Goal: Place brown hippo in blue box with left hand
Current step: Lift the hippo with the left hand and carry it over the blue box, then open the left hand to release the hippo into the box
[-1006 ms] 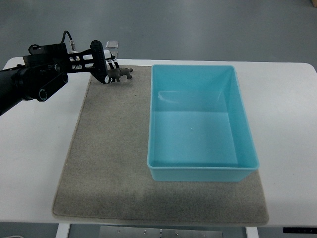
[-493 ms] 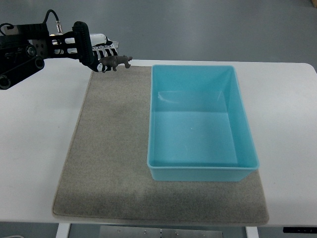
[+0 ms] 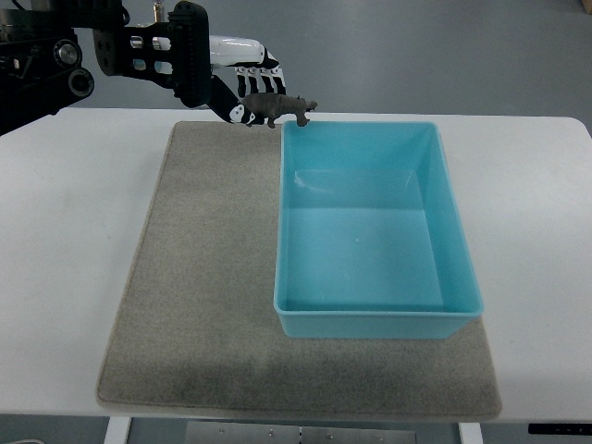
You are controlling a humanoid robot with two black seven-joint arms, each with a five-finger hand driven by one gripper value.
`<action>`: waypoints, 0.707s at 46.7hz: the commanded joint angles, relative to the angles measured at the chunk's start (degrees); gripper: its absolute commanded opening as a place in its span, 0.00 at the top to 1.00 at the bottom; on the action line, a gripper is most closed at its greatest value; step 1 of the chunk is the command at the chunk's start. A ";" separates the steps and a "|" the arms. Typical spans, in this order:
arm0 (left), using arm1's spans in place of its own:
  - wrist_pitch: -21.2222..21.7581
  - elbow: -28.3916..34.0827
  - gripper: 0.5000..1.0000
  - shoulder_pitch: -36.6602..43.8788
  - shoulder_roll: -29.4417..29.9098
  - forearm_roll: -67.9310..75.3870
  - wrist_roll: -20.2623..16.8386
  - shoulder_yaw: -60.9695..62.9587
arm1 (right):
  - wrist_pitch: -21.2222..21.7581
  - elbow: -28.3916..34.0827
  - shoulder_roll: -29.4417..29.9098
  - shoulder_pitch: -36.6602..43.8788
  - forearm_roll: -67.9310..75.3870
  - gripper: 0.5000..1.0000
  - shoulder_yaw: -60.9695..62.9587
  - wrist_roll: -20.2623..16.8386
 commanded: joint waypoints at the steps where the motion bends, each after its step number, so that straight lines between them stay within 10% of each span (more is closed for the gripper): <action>1: -0.03 -0.80 1.00 -1.09 -4.36 1.65 2.10 -0.10 | 0.00 0.05 0.00 0.00 0.00 0.13 0.00 -0.01; 33: 0.76 8.25 0.97 4.00 -21.33 8.07 4.22 0.52 | 0.00 -0.04 0.00 0.00 0.00 0.13 0.00 -0.01</action>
